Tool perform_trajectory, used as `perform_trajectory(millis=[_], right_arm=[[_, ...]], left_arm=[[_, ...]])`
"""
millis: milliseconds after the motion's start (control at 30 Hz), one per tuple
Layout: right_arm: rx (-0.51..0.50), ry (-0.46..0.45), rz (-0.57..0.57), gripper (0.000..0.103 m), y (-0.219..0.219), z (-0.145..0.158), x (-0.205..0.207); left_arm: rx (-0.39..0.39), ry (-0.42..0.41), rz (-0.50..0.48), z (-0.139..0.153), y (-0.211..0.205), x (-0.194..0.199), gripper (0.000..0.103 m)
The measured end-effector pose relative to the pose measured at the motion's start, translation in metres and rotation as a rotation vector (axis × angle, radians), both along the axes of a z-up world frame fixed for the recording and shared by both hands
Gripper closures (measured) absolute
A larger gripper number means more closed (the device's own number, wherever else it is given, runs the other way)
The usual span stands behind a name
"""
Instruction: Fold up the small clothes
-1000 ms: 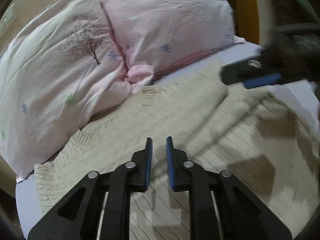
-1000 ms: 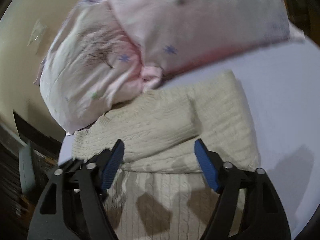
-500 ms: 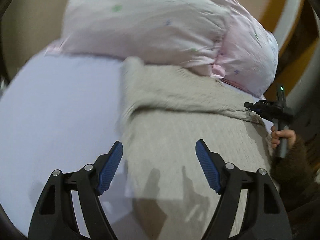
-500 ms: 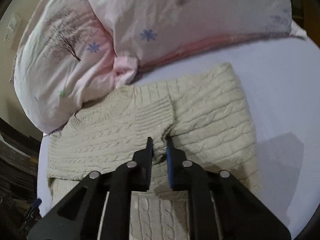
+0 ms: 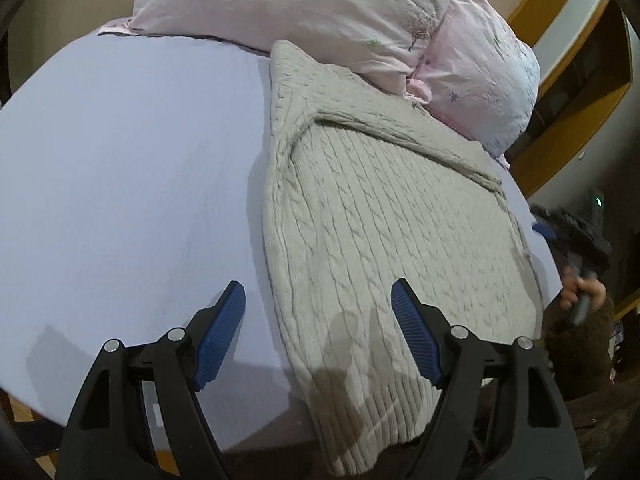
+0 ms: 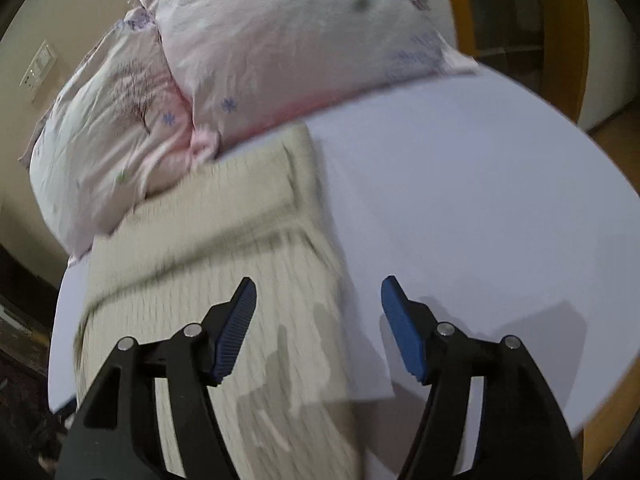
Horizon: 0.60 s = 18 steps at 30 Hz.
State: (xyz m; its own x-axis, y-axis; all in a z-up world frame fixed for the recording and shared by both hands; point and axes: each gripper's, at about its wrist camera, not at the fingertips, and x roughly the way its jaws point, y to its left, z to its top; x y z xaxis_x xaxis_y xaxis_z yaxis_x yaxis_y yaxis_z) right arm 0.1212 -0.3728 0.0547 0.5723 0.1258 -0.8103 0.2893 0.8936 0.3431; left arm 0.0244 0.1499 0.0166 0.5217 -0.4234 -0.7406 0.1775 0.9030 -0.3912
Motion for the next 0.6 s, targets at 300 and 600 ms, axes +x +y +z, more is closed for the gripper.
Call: perform_trajectory(millis=[300, 600], right_arm=[[0.323, 0.021, 0.208, 0.068, 0.024, -0.032, -0.084], [0.58, -0.133, 0.304, 0.096, 0.028, -0.012, -0.077]], left_arm=[[0.032, -0.014, -0.052, -0.003, -0.023, -0.042, 0.061], [-0.083, -0.001, -0.089, 0.005, -0.018, -0.035, 0.093]])
